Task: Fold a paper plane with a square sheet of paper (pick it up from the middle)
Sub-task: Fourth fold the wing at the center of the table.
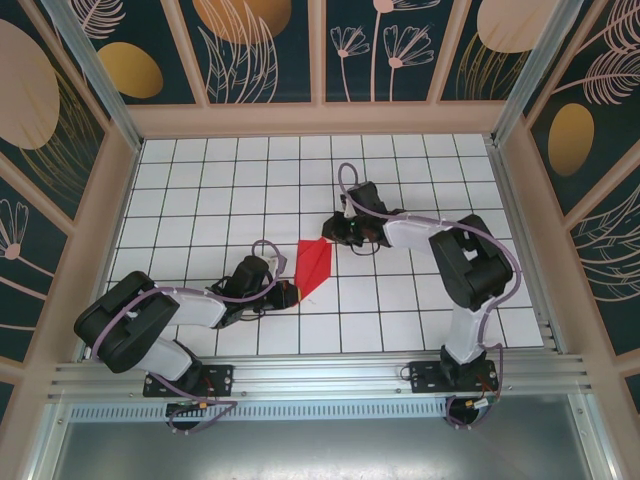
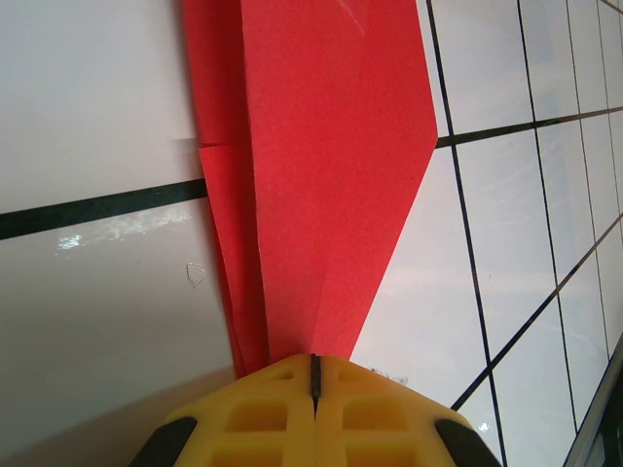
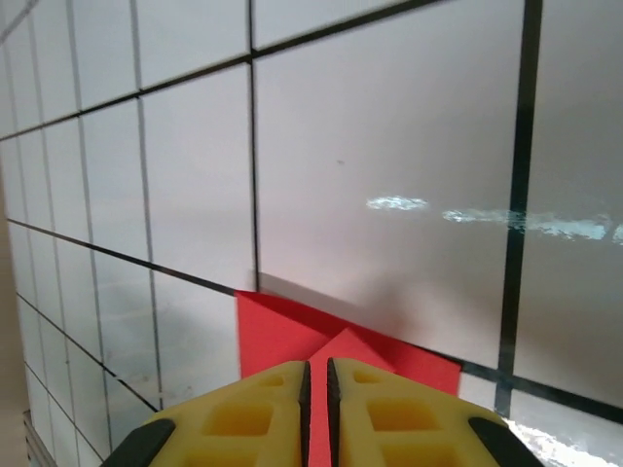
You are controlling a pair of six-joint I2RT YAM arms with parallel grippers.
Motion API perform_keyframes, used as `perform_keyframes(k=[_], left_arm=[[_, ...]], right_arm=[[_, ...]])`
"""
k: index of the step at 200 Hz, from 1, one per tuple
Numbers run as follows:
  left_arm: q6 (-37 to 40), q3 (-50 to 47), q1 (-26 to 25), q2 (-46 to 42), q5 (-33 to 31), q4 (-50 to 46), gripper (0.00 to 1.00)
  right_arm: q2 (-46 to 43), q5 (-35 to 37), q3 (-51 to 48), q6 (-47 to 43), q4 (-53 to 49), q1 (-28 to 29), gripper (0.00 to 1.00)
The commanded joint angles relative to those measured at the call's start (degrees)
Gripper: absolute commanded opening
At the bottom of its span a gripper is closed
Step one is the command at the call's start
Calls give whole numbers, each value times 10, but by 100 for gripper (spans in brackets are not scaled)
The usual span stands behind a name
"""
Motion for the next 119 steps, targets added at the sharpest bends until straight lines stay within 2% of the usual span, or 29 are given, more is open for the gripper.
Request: perform_keyframes(k=[1,28,51,119], left_arm=[[-2,-34,-4,28,-6,-139,0],[-2,-31,-4,28,-3,-139,0],[-1,-35,-5,24,-5,-141,0],[-3,-43,-4,20,-8,-133,0]], right_arm=[[-44,16,-17,-6,-9,36,17],[-33,19,-26,10,2,95,17],[-10,8,-39,35,35,121,17],[42,-15,-40,37,54,126,17]])
